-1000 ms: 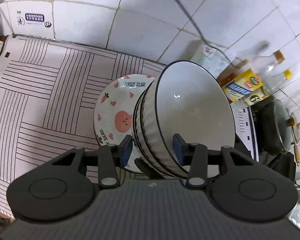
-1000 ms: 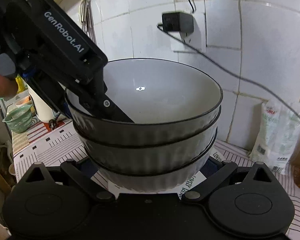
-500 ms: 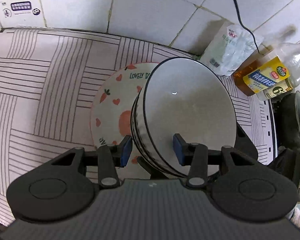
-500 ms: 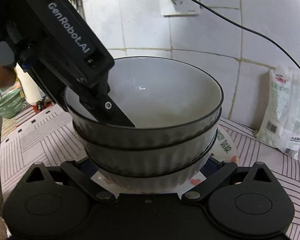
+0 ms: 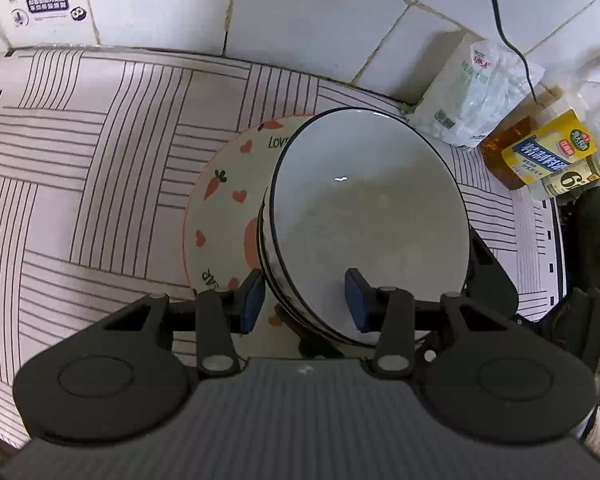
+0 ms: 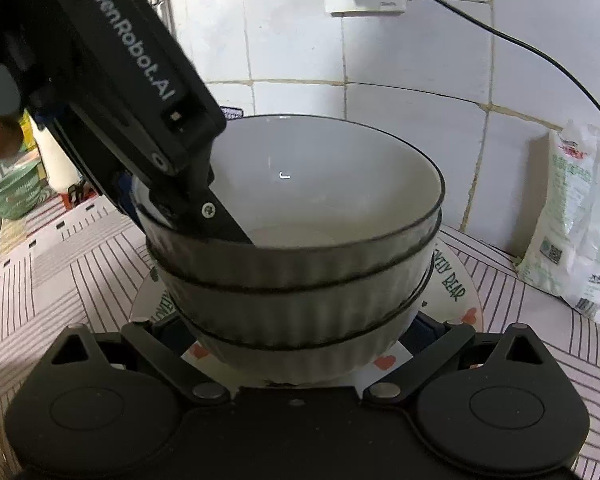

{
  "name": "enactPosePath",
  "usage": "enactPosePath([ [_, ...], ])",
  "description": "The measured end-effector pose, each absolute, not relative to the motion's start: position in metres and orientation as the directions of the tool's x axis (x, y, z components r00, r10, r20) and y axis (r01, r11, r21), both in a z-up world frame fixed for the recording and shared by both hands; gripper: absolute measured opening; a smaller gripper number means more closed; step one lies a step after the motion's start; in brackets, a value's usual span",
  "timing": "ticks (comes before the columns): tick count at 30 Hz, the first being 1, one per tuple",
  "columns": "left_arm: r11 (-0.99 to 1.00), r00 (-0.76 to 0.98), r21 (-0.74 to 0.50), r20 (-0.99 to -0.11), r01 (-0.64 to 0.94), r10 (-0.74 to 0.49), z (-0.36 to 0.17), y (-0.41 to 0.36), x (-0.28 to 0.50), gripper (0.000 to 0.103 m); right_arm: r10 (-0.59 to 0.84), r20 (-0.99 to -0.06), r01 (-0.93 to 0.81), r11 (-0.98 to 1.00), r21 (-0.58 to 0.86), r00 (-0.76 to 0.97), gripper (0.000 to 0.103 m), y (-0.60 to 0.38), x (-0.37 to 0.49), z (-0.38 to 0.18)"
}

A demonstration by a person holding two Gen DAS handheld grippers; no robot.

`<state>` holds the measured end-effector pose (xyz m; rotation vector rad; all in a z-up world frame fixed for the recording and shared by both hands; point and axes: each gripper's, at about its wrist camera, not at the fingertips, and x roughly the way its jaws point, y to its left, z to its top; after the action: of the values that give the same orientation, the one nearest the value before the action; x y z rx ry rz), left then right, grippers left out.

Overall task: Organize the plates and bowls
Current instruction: 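Carry the bowl stack over the bunny plate and lower it on, then open both grippers and pull them back from the stack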

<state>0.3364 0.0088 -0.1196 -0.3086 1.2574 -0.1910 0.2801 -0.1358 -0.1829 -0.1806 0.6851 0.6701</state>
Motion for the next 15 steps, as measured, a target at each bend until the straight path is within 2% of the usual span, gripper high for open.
enactPosePath([
  [4,0.938,0.306,-0.341,-0.901,-0.062,-0.308,-0.119,0.009,0.334,0.041,0.511,-0.657,-0.597,0.794,0.113,0.555,0.102,-0.139,0.284,-0.184],
  [10,0.945,0.336,-0.319,-0.899,-0.066,-0.280,-0.113,0.012,0.331,0.041,0.432,-0.706,-0.563,0.825,0.058,0.561,0.102,-0.130,0.279,-0.181],
  [13,0.951,0.368,-0.305,-0.890,-0.044,-0.269,-0.101,0.012,0.323,0.047,0.370,-0.731,-0.544,0.839,-0.002,0.573,0.102,-0.127,0.267,-0.177],
  [15,0.955,0.389,-0.295,-0.883,-0.028,-0.262,-0.092,0.013,0.317,0.049,0.366,-0.730,-0.525,0.851,0.013,0.577,0.102,-0.131,0.257,-0.170],
])
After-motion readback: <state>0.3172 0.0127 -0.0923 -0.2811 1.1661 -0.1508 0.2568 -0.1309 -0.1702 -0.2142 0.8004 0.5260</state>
